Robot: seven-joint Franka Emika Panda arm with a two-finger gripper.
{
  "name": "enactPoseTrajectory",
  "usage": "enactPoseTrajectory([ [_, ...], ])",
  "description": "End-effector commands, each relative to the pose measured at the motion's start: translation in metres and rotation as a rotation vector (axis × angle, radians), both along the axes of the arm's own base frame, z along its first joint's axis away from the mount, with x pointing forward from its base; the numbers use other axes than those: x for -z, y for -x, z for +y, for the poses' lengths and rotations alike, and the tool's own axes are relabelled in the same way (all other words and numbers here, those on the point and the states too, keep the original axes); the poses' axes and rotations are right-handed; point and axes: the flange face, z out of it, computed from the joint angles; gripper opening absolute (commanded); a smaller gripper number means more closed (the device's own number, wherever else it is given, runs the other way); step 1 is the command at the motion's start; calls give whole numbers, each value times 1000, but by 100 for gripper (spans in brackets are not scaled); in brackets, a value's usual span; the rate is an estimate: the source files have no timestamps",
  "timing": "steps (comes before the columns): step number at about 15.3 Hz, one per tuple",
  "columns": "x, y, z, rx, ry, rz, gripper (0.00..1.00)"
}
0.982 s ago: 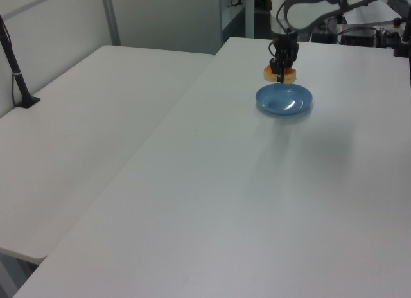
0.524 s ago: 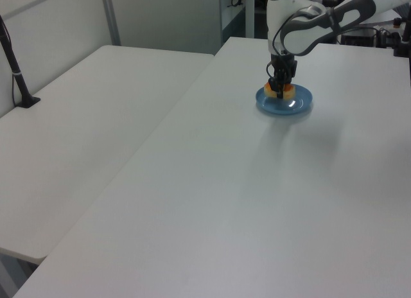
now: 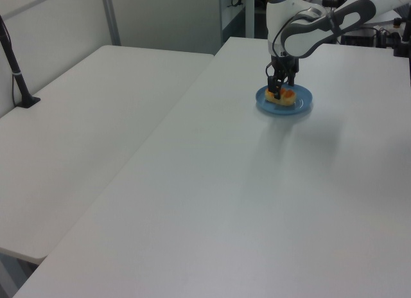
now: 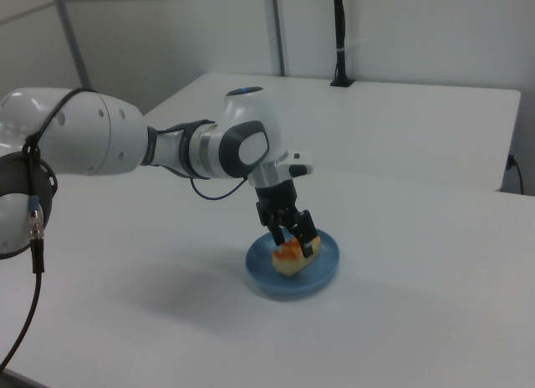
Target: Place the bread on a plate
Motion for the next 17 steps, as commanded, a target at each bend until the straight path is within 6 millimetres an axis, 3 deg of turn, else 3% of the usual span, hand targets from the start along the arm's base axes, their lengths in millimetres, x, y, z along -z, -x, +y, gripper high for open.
enactPoseTrajectory([
  [1, -38, 14, 3, 19, 34, -1, 100],
  [6, -156, 43, 14, 7, -30, -21, 100],
  [7, -185, 51, 19, -13, -74, -31, 100],
  [8, -226, 64, 26, -50, -117, -50, 100],
  [9, -248, 75, 31, -59, -136, -55, 100],
  [12, -293, 103, 51, -125, -171, -59, 100],
  [14, -309, 113, 90, -200, -202, -65, 100],
  [16, -305, 111, 123, -251, -204, -41, 100],
  [17, -305, 110, 129, -263, -202, -47, 100],
])
